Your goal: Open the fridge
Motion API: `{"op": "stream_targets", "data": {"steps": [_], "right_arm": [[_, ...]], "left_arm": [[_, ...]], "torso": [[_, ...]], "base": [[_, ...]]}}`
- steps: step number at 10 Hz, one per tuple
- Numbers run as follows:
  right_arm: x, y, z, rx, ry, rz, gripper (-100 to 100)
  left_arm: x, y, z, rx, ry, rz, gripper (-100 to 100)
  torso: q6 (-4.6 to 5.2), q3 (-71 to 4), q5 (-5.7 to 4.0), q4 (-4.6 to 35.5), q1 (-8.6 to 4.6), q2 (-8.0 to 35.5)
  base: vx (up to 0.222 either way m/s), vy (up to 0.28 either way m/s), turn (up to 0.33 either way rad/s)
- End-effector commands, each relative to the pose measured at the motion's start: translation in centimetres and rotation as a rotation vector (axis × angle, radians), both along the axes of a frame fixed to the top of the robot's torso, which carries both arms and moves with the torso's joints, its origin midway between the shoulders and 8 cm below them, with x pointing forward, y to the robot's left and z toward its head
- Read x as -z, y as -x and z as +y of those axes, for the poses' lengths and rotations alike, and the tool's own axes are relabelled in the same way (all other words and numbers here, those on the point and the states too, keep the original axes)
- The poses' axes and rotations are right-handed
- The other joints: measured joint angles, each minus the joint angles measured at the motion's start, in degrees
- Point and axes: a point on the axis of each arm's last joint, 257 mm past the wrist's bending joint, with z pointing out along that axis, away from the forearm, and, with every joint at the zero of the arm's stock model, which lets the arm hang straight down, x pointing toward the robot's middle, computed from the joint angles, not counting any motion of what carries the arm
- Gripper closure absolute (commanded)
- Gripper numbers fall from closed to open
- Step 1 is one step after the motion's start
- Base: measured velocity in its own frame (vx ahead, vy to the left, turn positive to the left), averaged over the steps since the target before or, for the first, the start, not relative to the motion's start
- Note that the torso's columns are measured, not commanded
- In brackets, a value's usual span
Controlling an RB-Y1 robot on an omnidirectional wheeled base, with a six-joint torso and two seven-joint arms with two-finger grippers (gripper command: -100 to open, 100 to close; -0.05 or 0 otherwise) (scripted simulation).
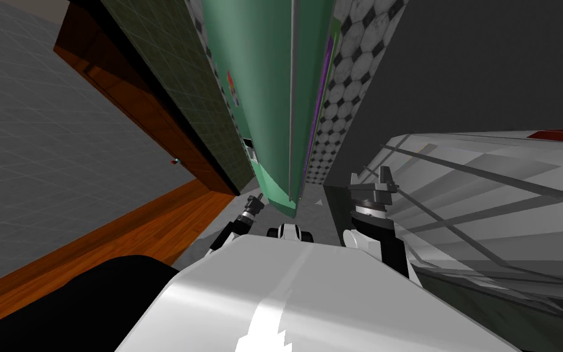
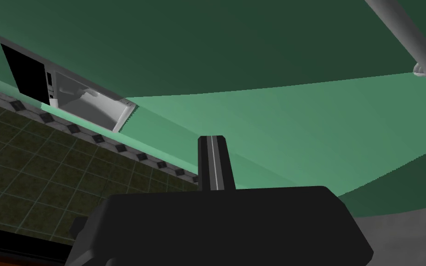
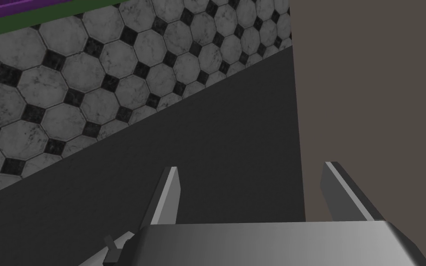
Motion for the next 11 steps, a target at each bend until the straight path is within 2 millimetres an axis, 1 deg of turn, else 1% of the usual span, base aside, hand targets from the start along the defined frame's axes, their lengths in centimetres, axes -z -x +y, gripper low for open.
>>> {"op": "stream_targets", "data": {"steps": [1, 2, 3, 7, 11], "right_arm": [[0.0, 0.0, 0.0, 0.000, 0.000, 0.000, 0], [0.0, 0.0, 0.0, 0.000, 0.000, 0.000, 0], [0.0, 0.0, 0.0, 0.000, -0.001, 0.000, 0], [0.0, 0.0, 0.0, 0.000, -0.001, 0.000, 0], [0.0, 0.0, 0.0, 0.000, -0.001, 0.000, 0]], "left_arm": [[0.0, 0.0, -0.3, 0.009, 0.000, -0.001, 100], [0.5, -0.4, -0.2, 0.000, 0.001, -0.002, -100], [0.8, -0.6, -0.2, -0.004, 0.002, -0.003, -100], [2.7, -1.9, 0.0, -0.030, 0.003, -0.004, -100], [4.4, -3.0, 0.0, -0.049, 0.003, -0.002, -100]], "torso": [[-0.03, 0.0, -0.06, 0.0, -0.25, -0.1], [-0.01, -0.2, -0.20, -0.1, -0.75, -0.3], [0.01, -0.2, -0.26, -0.1, -0.86, -0.4], [0.00, 0.0, -0.01, 0.0, -0.05, 0.0], [0.00, 0.0, -0.05, 0.0, -0.17, 0.0]], "base": [[-0.057, 0.110, -0.003], [-0.012, 0.009, -0.035], [0.003, -0.031, -0.034], [0.022, -0.056, -0.031], [0.008, -0.036, -0.030]]}}
